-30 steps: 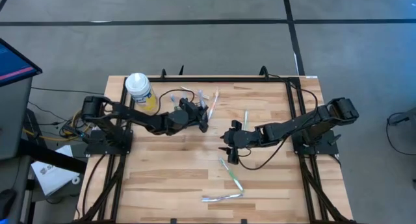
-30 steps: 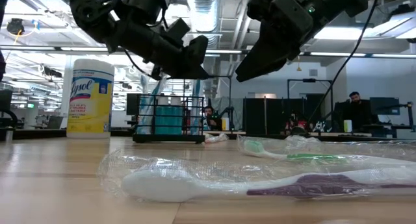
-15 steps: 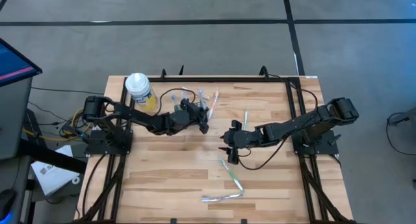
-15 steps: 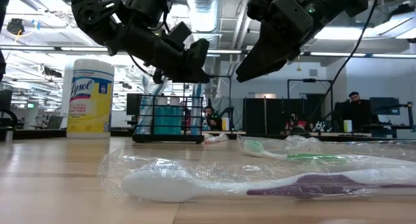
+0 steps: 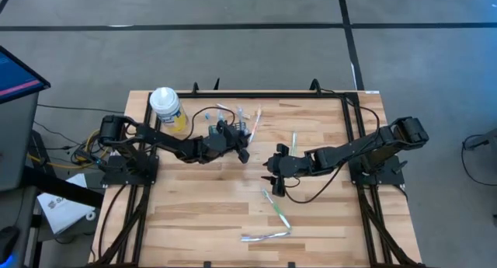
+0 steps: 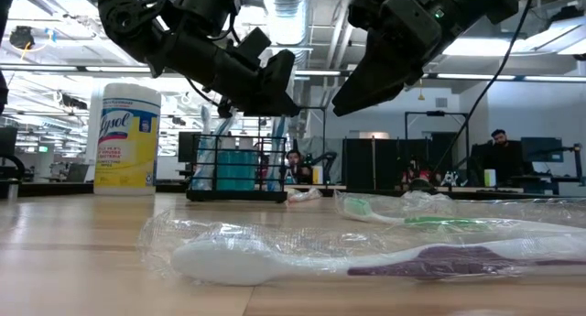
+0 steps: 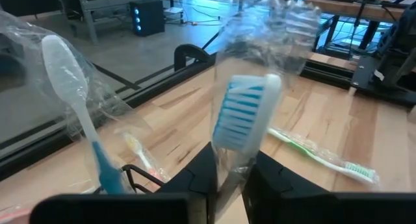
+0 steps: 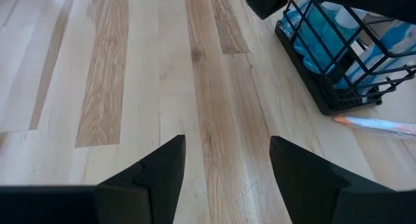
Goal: Pick & Place toothbrushing station
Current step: Put the blue toothbrush into the mesh organizer, then put the right orange toothbrush into the mesh organizer
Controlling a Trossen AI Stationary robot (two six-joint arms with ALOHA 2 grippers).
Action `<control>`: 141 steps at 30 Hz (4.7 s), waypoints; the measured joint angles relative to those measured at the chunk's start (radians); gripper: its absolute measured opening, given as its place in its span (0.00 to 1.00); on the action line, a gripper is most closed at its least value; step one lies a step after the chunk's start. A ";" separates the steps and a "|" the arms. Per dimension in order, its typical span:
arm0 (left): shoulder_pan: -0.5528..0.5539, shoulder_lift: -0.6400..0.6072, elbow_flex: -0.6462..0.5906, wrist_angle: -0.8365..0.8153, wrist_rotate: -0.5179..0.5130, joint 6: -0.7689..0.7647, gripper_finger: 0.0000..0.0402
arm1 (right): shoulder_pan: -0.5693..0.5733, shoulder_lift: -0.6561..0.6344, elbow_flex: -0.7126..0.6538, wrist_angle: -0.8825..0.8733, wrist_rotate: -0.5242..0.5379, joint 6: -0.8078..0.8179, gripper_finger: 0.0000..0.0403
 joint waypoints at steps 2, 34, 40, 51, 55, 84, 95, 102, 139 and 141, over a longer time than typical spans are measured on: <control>0.000 0.000 0.000 0.000 0.001 0.000 0.13 | 0.000 0.000 0.000 0.000 0.000 0.000 0.53; -0.012 -0.058 0.000 0.062 -0.004 0.013 0.25 | 0.000 0.000 0.000 -0.007 0.000 0.000 0.53; -0.048 -0.145 0.000 0.064 0.000 0.083 0.24 | 0.000 0.000 0.000 -0.007 0.000 0.000 0.53; -0.020 -0.143 -0.001 -0.041 -0.027 0.079 0.24 | 0.000 0.000 0.000 -0.005 0.000 0.000 0.53; 0.003 -0.143 -0.001 -0.043 -0.024 0.079 0.25 | 0.000 0.000 0.000 -0.003 0.000 0.000 0.53; 0.142 -0.393 0.001 -0.062 -0.001 0.219 0.37 | 0.000 0.000 0.000 -0.007 0.000 0.000 0.53; 0.382 -0.382 0.090 -0.305 0.163 0.154 0.33 | 0.000 0.000 0.000 -0.006 0.000 -0.036 0.53; 0.517 -0.301 0.175 -0.410 0.272 0.151 0.33 | 0.000 0.000 0.000 -0.006 0.000 -0.056 0.53; 0.785 0.273 0.777 -1.017 0.634 0.475 0.33 | -0.072 0.000 0.000 -0.106 0.000 -0.203 0.53; 0.783 0.273 0.777 -1.019 0.634 0.500 0.33 | -0.072 0.000 0.000 -0.106 0.000 -0.203 0.53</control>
